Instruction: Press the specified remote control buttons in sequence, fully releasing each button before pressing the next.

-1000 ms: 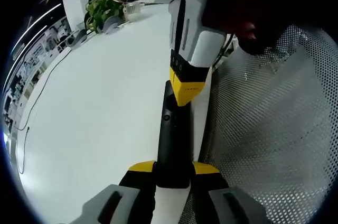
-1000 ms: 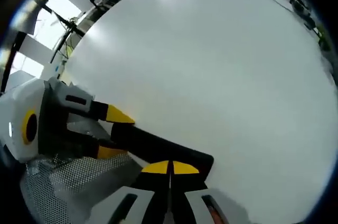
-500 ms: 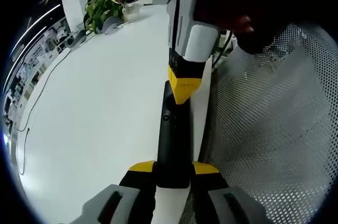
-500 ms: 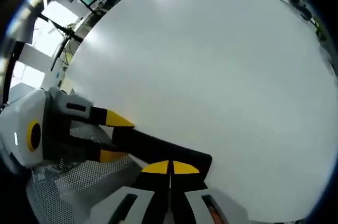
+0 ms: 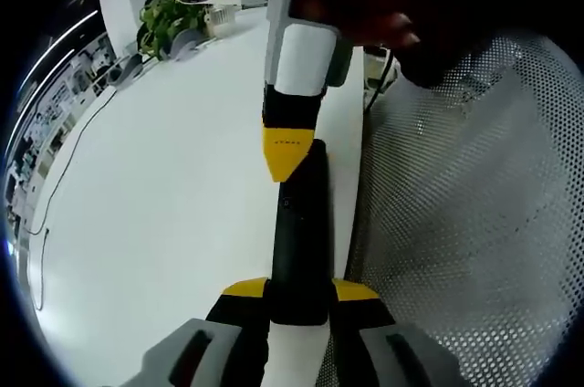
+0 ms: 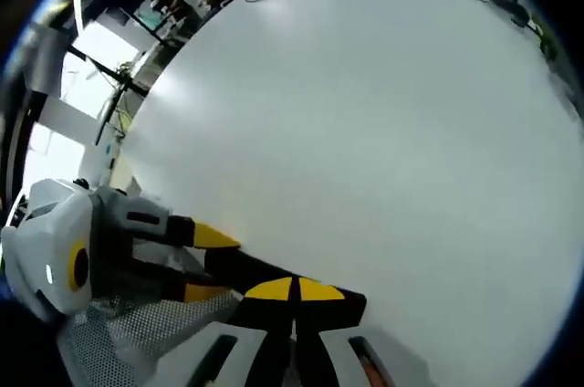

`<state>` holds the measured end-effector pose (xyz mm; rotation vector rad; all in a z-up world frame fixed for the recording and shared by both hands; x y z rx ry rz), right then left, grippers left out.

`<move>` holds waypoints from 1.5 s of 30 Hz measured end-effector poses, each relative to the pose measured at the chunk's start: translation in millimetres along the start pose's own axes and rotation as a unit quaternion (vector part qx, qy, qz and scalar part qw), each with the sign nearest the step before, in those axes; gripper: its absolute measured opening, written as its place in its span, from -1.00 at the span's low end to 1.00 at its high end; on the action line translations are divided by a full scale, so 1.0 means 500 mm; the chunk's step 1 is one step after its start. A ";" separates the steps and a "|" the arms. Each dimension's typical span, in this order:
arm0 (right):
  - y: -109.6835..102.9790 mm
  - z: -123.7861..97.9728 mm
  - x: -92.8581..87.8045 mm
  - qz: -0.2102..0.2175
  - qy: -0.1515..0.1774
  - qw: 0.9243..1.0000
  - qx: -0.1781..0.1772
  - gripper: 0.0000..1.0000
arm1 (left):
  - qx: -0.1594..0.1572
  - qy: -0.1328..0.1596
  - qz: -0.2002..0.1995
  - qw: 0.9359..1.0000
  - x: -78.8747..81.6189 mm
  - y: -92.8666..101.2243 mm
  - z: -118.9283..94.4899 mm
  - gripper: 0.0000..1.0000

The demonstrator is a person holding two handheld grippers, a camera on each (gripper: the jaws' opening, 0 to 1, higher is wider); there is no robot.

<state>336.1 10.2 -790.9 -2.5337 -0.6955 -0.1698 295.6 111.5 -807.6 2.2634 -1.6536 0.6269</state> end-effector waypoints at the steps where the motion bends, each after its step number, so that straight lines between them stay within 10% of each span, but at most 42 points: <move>1: -0.003 0.001 0.000 -0.004 -0.001 1.000 0.001 -1.00 | 0.000 0.001 0.000 1.000 0.001 0.000 0.000 -0.51; 45: -0.015 0.024 -0.001 -0.063 -0.012 0.998 -0.021 -1.00 | 0.007 -0.001 -0.021 1.000 0.007 0.000 0.003 -0.52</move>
Point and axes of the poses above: the point that each gripper's makers call its tool centre point, and the gripper's own axes: z roughly forward along the fingers, y roughly to its right, x roughly out of its top, the point moved 6 cm from there along -z, roughly backward along the fingers, and after that the axes turned 2 degrees about x, right-handed, at the moved point
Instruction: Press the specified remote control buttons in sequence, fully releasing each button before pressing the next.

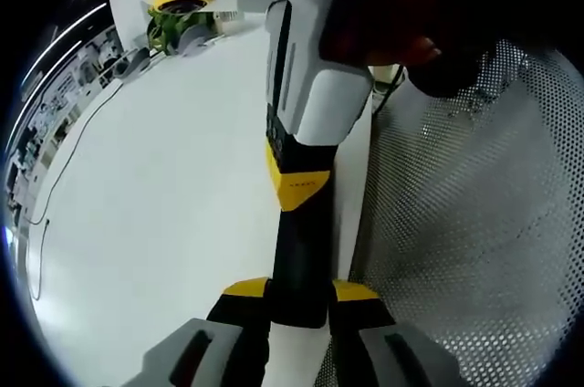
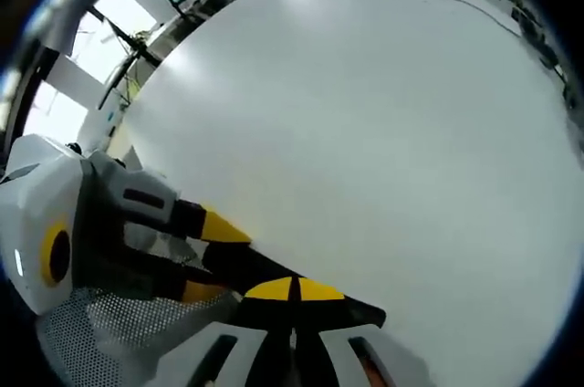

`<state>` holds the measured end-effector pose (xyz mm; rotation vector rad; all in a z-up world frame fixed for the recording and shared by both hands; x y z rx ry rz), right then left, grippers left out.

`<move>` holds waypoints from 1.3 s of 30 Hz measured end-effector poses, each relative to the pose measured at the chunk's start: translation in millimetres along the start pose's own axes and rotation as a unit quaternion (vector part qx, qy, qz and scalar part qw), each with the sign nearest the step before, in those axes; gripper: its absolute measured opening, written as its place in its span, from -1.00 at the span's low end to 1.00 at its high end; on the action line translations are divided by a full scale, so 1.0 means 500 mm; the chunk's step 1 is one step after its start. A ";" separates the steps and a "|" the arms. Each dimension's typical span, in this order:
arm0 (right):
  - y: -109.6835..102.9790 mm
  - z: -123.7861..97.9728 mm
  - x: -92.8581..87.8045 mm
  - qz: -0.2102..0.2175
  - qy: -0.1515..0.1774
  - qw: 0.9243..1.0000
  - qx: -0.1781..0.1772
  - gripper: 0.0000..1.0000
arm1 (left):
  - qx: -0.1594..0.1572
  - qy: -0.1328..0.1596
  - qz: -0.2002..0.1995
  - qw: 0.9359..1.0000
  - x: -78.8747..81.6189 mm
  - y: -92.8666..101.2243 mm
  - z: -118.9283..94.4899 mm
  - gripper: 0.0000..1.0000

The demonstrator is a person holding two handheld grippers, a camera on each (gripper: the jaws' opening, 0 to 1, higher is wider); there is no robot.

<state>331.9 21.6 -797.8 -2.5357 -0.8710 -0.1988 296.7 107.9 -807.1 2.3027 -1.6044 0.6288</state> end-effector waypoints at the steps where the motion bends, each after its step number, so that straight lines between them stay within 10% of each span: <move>1: 0.000 0.000 0.000 0.000 0.000 1.000 0.000 -1.00 | 0.000 0.000 0.000 1.000 0.000 0.000 0.000 -0.52; 39: 0.010 -0.009 -0.007 0.025 -0.027 0.999 -0.007 -1.00 | -0.002 0.000 0.004 1.000 0.003 -0.003 0.002 -0.52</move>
Point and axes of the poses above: the point that each gripper's makers call its tool centre point, and the gripper's own axes: z roughly forward along the fingers, y roughly to its right, x roughly out of its top, the point moved 6 cm from there along -z, roughly backward along the fingers, and after that the axes turned 2 degrees about x, right-handed, at the moved point
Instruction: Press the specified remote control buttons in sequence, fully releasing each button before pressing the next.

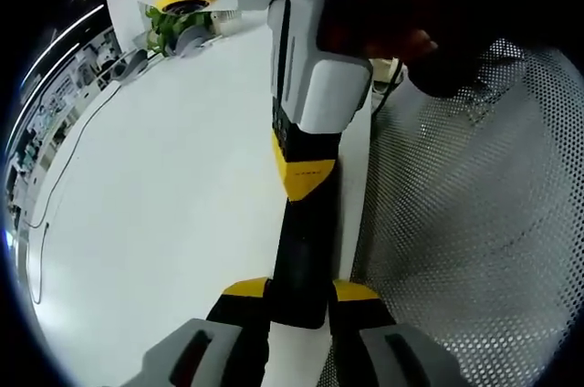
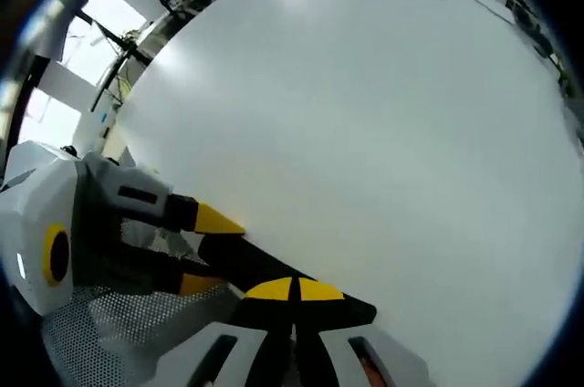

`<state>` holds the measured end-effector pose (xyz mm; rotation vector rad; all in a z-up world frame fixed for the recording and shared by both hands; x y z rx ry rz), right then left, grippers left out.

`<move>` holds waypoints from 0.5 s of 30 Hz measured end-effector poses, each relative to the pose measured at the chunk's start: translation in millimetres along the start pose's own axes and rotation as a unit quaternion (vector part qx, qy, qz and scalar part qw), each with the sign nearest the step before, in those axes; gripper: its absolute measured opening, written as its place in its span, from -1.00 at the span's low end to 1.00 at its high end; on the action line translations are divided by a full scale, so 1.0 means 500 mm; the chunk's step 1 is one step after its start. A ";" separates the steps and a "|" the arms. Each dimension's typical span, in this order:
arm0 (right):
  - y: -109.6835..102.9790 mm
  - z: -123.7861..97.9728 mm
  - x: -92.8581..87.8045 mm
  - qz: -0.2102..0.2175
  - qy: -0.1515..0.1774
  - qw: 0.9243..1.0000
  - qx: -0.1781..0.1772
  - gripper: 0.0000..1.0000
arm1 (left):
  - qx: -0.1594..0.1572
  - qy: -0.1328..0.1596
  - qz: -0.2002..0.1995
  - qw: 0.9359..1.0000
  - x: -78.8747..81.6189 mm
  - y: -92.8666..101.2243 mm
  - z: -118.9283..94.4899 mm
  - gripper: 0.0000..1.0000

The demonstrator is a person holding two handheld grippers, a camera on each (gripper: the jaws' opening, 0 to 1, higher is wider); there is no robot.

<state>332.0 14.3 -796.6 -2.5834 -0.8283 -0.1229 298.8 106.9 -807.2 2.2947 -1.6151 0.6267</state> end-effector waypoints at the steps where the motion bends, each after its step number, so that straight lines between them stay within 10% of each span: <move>1: 0.000 0.000 0.000 0.001 -0.001 1.000 0.000 -1.00 | 0.000 0.000 -0.001 1.000 0.000 0.000 0.000 -0.52; 15: -0.011 -0.003 -0.004 0.007 -0.011 1.000 0.021 -1.00 | 0.006 0.001 -0.007 1.000 0.007 -0.005 0.004 -0.52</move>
Point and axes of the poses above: the point that each gripper's makers call its tool centre point, and the gripper's own axes: z roughly forward along the fingers, y roughly to its right, x roughly out of its top, the point moved 6 cm from there along -z, roughly backward along the fingers, and after that the axes turned 2 degrees about x, right-handed, at the moved point
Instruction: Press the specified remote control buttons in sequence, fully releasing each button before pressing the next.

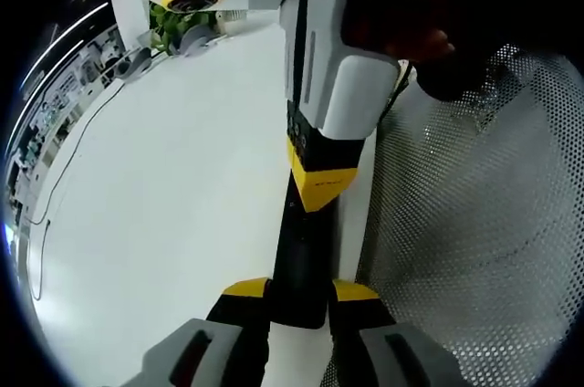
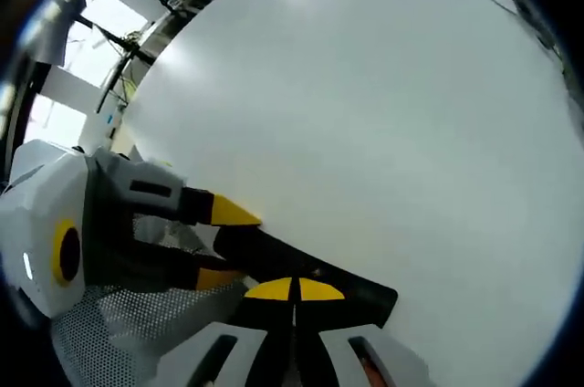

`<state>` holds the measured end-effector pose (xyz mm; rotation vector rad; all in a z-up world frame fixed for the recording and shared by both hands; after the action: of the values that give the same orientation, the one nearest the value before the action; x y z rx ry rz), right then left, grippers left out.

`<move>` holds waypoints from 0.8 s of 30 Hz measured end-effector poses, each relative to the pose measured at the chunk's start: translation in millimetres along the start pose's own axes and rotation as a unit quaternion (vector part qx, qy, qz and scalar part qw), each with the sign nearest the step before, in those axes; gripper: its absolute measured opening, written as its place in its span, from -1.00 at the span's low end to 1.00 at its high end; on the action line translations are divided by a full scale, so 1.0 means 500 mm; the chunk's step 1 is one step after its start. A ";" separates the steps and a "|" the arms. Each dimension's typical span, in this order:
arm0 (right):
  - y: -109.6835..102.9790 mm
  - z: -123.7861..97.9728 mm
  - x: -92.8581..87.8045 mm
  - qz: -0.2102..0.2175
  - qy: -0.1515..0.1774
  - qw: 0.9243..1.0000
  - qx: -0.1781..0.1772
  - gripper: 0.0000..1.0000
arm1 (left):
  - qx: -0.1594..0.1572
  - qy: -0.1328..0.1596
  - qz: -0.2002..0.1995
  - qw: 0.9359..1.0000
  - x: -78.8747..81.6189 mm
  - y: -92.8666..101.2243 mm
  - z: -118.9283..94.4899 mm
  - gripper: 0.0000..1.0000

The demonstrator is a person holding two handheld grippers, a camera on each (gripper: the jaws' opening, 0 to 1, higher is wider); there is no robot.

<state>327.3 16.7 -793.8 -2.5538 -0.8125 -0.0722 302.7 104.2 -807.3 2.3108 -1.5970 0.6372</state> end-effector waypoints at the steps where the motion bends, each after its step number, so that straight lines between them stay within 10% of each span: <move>1: 0.000 0.000 0.000 0.000 0.000 1.000 0.000 -1.00 | 0.000 0.001 0.001 1.000 0.000 0.000 0.000 -0.52; 24: 0.003 0.004 -0.005 -0.021 -0.001 1.000 -0.017 -1.00 | 0.000 -0.002 0.008 1.000 0.001 0.002 0.001 -0.50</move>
<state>326.0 15.4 -796.8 -2.5696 -0.8713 -0.0985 301.8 103.1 -807.4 2.3026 -1.6185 0.6376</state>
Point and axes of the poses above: the point that each gripper's makers call its tool centre point, and the gripper's own axes: z roughly forward along the fingers, y roughly to its right, x roughly out of its top, the point moved 6 cm from there along -z, roughly backward along the fingers, and after that the axes turned 2 degrees about x, right-handed, at the moved point
